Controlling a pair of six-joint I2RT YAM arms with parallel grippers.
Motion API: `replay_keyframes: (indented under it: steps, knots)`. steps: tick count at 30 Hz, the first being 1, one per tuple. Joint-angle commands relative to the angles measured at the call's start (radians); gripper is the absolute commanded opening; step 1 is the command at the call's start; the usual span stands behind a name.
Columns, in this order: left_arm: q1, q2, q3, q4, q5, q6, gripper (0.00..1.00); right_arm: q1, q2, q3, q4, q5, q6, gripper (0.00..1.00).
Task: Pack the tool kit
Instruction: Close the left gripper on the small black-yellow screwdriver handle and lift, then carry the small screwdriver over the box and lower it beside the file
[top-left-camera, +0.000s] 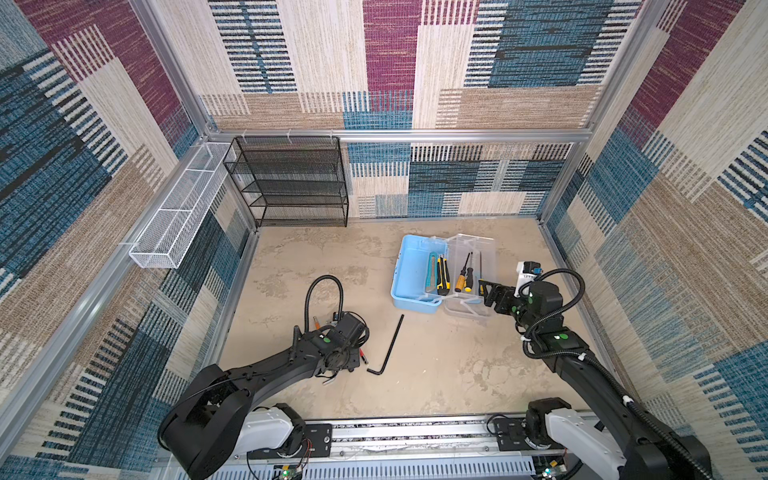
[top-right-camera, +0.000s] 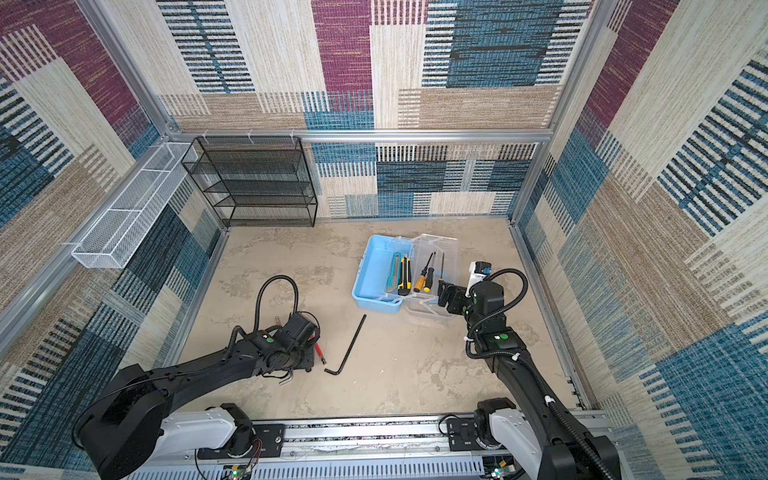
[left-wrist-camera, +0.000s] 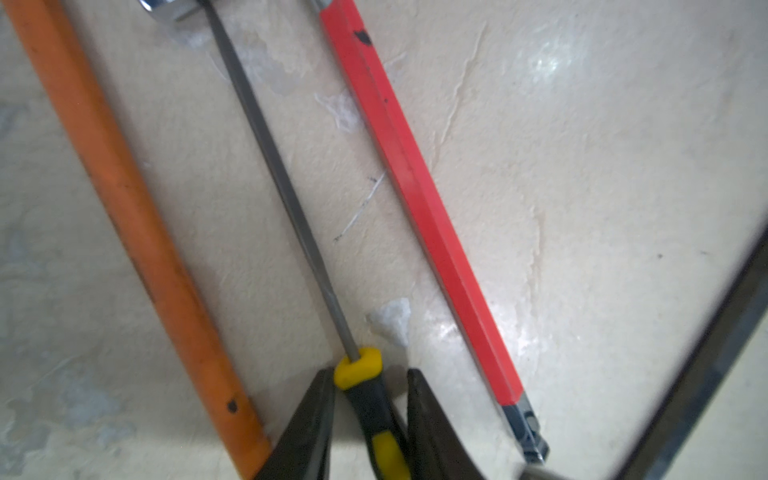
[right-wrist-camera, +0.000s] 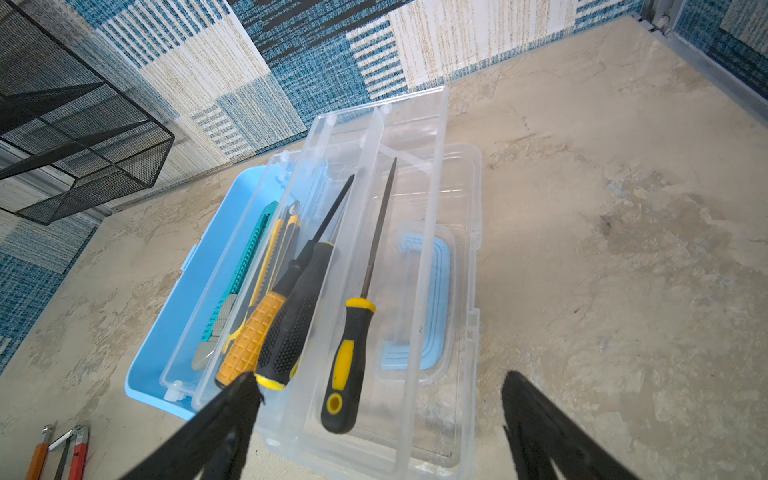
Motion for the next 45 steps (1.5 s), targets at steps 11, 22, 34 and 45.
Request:
replay_keyframes:
  steps: [11,22,34,45]
  knots:
    - [0.0,-0.009,-0.017,-0.026,0.017,-0.02,0.15,-0.001,0.015,0.015,0.005,0.015,0.0,0.93]
    - [0.001,-0.07,-0.049,-0.02,0.004,-0.032,0.09,0.0,0.013,0.013,0.008,0.008,-0.003,0.93]
    - [0.0,-0.12,-0.037,-0.021,0.003,-0.03,0.03,0.0,-0.042,-0.04,0.064,-0.017,-0.04,0.93]
    - [0.0,-0.205,-0.036,-0.02,0.0,-0.033,0.02,-0.007,-0.068,-0.089,0.137,0.003,-0.052,0.95]
